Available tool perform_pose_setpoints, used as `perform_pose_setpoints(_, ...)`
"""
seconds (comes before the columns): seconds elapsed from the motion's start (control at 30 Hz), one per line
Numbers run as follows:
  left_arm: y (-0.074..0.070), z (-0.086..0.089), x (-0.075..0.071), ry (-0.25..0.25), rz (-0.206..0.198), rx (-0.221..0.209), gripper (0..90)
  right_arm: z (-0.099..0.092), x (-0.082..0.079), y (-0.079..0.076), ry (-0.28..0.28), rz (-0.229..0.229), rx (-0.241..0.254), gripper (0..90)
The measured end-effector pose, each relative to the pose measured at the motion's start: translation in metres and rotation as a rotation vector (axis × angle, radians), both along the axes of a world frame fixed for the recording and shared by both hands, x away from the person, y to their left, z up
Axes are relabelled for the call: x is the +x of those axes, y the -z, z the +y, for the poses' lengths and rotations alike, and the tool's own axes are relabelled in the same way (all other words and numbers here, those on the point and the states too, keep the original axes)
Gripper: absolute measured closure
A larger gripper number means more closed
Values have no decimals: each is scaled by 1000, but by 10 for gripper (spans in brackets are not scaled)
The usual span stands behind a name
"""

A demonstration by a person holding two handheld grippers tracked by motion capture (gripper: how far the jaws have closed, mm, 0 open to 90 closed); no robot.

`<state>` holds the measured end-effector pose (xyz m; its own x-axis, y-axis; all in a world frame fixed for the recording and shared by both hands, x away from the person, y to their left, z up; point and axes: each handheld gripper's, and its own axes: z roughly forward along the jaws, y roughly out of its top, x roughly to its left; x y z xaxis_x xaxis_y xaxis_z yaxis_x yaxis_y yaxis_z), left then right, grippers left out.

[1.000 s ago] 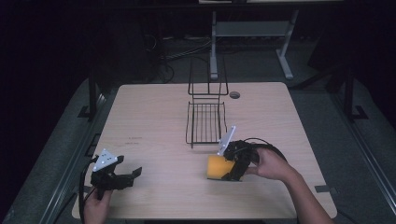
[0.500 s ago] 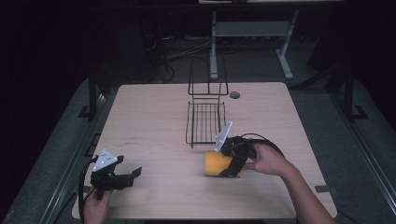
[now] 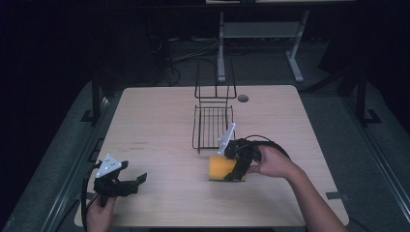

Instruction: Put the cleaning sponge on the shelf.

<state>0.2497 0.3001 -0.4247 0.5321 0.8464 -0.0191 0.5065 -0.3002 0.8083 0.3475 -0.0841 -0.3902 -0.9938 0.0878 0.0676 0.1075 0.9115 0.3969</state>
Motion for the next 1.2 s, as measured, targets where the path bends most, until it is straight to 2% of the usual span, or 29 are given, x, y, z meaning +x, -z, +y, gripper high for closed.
perform_pose_setpoints(0.17, 0, 0, 0, 2, 0, 0, 141, 4, 4, -3, -3, 3, 5, 226)
perform_pose_setpoints(0.3, 0, 0, 0, -2, -5, -7, 141, 9, 11, -4, 3, 3, -10, 225)
perform_pose_setpoints(0.47, -1, 1, 1, -7, -6, -3, 141, 12, 19, -6, -9, -8, 6, 225)
perform_pose_setpoints(0.53, -1, 2, 1, -8, -6, -7, 141, 12, 22, -9, 5, -4, 2, 225)
perform_pose_setpoints(0.77, -1, -1, 2, 2, 1, 5, 141, 17, 34, -14, 4, -10, -1, 225)
perform_pose_setpoints(1.07, 0, -3, 2, 10, 2, 5, 141, 19, 49, -15, 17, -4, -6, 225)
perform_pose_setpoints(1.2, -1, -2, 2, 6, -3, 2, 141, 19, 54, -14, 29, 6, 7, 225)
